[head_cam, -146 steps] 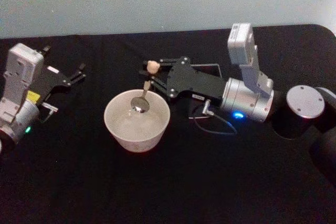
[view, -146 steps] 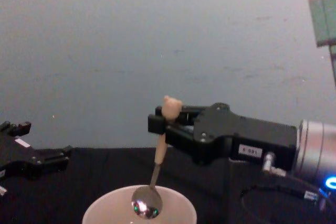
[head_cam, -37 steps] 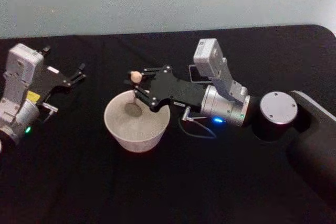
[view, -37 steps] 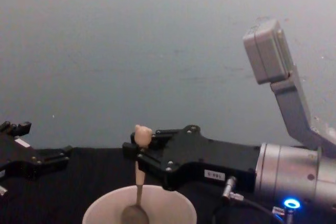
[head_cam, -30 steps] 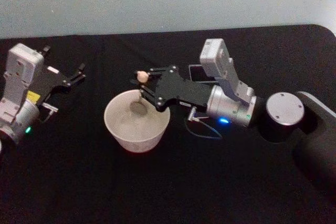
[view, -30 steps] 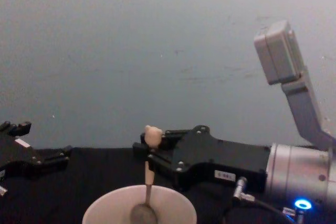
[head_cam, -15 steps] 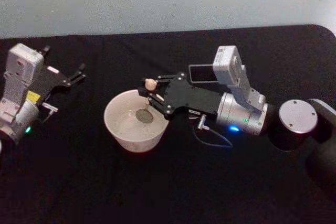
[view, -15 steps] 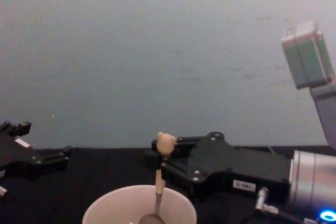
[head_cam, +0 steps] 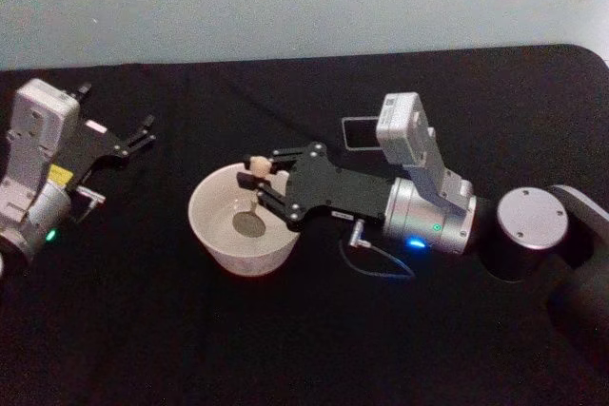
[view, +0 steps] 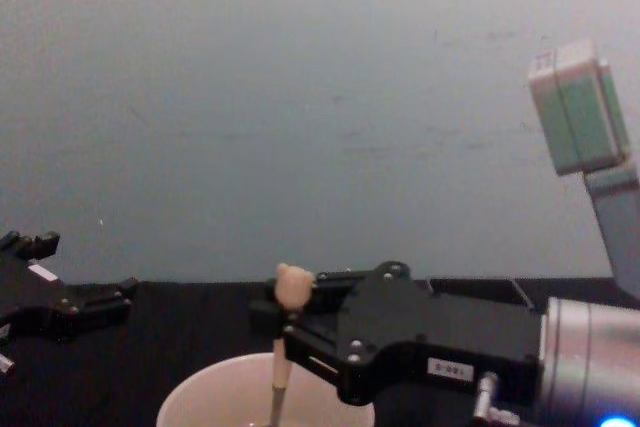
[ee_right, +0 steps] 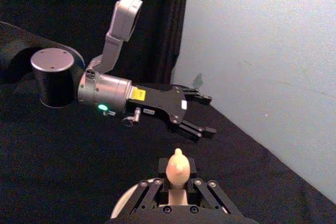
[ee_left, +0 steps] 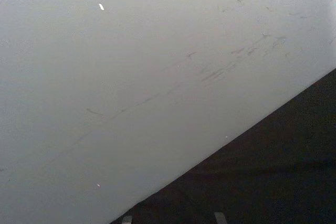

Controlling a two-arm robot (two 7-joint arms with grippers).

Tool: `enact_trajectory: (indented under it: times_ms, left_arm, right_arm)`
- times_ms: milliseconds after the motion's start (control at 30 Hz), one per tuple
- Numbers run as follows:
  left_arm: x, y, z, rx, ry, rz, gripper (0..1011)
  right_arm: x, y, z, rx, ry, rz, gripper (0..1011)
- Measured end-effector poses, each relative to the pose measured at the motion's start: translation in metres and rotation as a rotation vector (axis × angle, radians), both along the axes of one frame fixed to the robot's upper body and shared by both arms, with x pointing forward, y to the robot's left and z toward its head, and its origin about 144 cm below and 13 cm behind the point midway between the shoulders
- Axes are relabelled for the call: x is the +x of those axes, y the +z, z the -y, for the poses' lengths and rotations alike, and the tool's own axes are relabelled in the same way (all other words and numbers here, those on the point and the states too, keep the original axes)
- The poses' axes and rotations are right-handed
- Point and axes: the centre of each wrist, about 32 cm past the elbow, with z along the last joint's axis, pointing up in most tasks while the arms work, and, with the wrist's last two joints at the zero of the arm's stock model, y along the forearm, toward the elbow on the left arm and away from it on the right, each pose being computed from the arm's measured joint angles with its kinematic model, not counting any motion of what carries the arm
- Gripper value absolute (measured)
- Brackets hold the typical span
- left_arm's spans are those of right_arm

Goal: Pick up the stirring spoon with one hand, stir inside the cup, then place it back in its original position.

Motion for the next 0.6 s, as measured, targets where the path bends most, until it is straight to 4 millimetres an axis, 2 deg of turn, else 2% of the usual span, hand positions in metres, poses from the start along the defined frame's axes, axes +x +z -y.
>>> enact_trajectory:
  times_ms: [600]
  left_arm:
    - [0.000,0.000,0.000,0.000,0.000,0.000,1001]
  right_arm:
    - [0.012,0.000,-0.021,0.001,0.022,0.005,174]
